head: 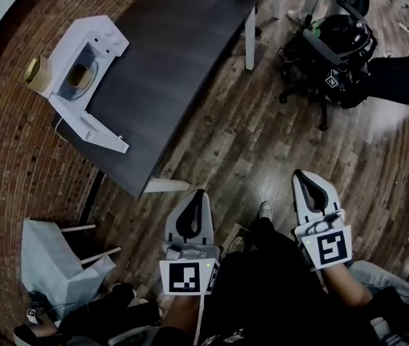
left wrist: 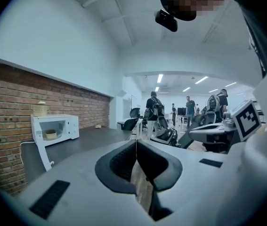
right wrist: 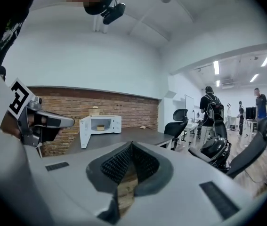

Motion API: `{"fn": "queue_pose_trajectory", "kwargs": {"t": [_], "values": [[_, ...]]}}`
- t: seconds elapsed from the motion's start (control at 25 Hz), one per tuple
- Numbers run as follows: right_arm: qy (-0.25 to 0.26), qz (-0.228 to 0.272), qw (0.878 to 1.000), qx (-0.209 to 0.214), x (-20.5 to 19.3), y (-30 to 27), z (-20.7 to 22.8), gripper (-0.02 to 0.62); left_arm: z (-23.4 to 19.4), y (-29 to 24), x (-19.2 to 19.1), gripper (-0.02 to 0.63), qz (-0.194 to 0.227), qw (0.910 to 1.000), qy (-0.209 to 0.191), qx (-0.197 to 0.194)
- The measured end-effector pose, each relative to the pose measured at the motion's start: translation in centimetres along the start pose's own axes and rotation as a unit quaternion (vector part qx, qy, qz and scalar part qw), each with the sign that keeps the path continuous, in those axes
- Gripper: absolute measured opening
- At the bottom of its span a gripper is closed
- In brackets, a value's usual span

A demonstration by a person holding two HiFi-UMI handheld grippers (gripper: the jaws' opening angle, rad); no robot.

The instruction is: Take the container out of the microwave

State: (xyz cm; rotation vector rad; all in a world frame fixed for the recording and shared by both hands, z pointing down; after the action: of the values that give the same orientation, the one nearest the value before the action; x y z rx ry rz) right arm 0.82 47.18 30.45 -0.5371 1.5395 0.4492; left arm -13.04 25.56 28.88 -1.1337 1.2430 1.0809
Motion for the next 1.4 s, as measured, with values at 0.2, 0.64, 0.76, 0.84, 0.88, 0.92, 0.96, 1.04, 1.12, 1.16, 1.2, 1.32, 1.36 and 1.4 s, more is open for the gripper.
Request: {"fn": "queue_pose_trajectory", "kwargs": {"t": [0.2,0.64,0.76,0.84,0.88,0.92,0.96,1.04,1.12,1.16,1.2,1.32,1.36,1.4], "values": [[0.005,0.003,0.999,0.053,0.2,-3.4,3.4,0.063,1.5,-3.6,0.2,0.009,-0.001,0.9991,0.015,0.04],[0.011,-0.003,0.989,0.149,-0.8,-10.9,2.0,0.063,-2.4,-4.6,-0.3,0.009,0.004,0.9911,0.017,0.132],[0.016,-0.013,0.988,0.152,-0.9,-13.8,1.2,0.063,-4.7,-6.3,-0.3,0.009,0.006,0.9914,0.022,0.129],[0.017,-0.014,0.989,0.148,-0.6,-15.9,0.8,0.063,-6.4,-7.7,-0.5,0.009,0.004,0.9918,0.032,0.124],[0.017,-0.015,0.989,0.147,-0.4,-16.9,0.6,0.063,-7.5,-8.5,-0.5,0.009,0.005,0.9919,0.037,0.122],[0.018,-0.017,0.989,0.146,-0.2,-18.0,0.4,0.063,-8.5,-9.3,-0.4,0.009,0.008,0.9919,0.04,0.12],[0.02,-0.02,0.989,0.147,-0.1,-19.2,0.1,0.063,-9.6,-10.0,-0.2,0.009,0.011,0.992,0.041,0.119],[0.025,-0.022,0.988,0.15,0.2,-21.9,-0.6,0.063,-11.8,-11.4,0.2,0.009,0.016,0.9919,0.04,0.119],[0.026,-0.018,0.988,0.153,0.5,-24.4,-1.6,0.063,-13.9,-12.1,0.5,0.009,0.016,0.9916,0.042,0.121],[0.025,-0.017,0.988,0.155,0.6,-25.6,-2.2,0.063,-15.0,-12.4,0.5,0.009,0.014,0.9914,0.043,0.123],[0.024,-0.016,0.987,0.156,0.7,-26.7,-2.8,0.063,-16.2,-12.6,0.4,0.009,0.013,0.9911,0.043,0.125],[0.024,-0.011,0.986,0.167,0.9,-30.0,-5.0,0.063,-19.9,-13.0,0.2,0.009,0.018,0.9906,0.04,0.129],[0.027,-0.011,0.985,0.171,1.0,-30.9,-5.8,0.063,-21.0,-13.1,0.2,0.009,0.02,0.9905,0.04,0.13],[0.031,-0.011,0.984,0.176,1.0,-31.9,-6.7,0.063,-22.1,-13.2,0.2,0.009,0.02,0.9904,0.041,0.131]]}}
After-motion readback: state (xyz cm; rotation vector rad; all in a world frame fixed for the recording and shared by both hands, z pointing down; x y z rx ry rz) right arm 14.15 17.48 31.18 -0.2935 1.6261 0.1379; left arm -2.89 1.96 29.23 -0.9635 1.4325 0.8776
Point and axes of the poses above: the fingertips, and each gripper's own axes: y backward along the fingers, z to its right, x out of its top, the point moved 9 cm from there along y, backward along the fingers, and after that the axes turned 7 degrees about z, right-handed, at the moved point
